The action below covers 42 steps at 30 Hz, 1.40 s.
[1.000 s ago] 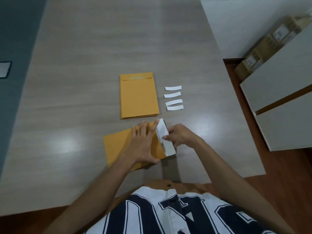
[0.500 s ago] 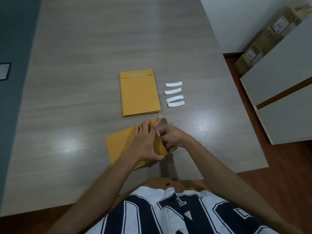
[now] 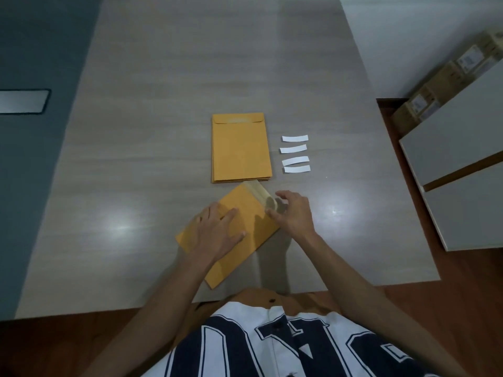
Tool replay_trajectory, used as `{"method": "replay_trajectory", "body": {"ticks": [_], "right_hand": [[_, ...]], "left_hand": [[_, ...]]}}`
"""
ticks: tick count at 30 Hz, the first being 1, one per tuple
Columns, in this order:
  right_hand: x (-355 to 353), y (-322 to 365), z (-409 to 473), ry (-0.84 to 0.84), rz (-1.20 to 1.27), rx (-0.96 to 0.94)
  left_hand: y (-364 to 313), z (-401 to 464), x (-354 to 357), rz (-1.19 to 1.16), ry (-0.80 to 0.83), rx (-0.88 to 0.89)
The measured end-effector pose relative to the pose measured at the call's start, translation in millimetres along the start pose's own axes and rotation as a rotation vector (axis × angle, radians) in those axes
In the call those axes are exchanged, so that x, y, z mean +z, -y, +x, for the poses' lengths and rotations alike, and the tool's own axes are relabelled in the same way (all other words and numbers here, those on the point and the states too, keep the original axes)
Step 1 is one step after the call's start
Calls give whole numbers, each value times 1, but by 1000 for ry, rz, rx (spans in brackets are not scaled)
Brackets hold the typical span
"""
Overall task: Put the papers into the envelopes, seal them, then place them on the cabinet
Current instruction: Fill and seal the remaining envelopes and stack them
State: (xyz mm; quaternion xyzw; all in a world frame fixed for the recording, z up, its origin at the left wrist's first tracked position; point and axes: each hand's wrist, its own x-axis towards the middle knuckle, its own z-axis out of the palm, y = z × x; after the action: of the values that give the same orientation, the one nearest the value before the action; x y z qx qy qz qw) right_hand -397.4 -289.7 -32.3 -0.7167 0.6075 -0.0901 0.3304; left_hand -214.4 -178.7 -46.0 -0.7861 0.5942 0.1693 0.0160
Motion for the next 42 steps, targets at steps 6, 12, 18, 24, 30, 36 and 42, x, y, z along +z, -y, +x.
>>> {"method": "replay_trajectory", "body": {"ticks": [6,12,18,24,30,36,42], "right_hand": [[8,10,2,132,-346,-107],[21,21,-6,104,-361,-78],[35,20,-42,44,-341,-242],[65,9,-66,10,-494,-330],[82,18,-74,17,-560,-239],[84,-1,-73,31,-646,-275],[66,-38,-92,-22,-648,-249]], "left_hand": [[-10,-21,6,5,14,-5],[-19,-40,21,-96,85,24],[-15,-45,17,-497,1,-89],[5,-27,6,-230,-134,130],[26,-1,9,160,32,345],[28,-5,12,325,28,344],[29,-3,21,271,51,312]]}}
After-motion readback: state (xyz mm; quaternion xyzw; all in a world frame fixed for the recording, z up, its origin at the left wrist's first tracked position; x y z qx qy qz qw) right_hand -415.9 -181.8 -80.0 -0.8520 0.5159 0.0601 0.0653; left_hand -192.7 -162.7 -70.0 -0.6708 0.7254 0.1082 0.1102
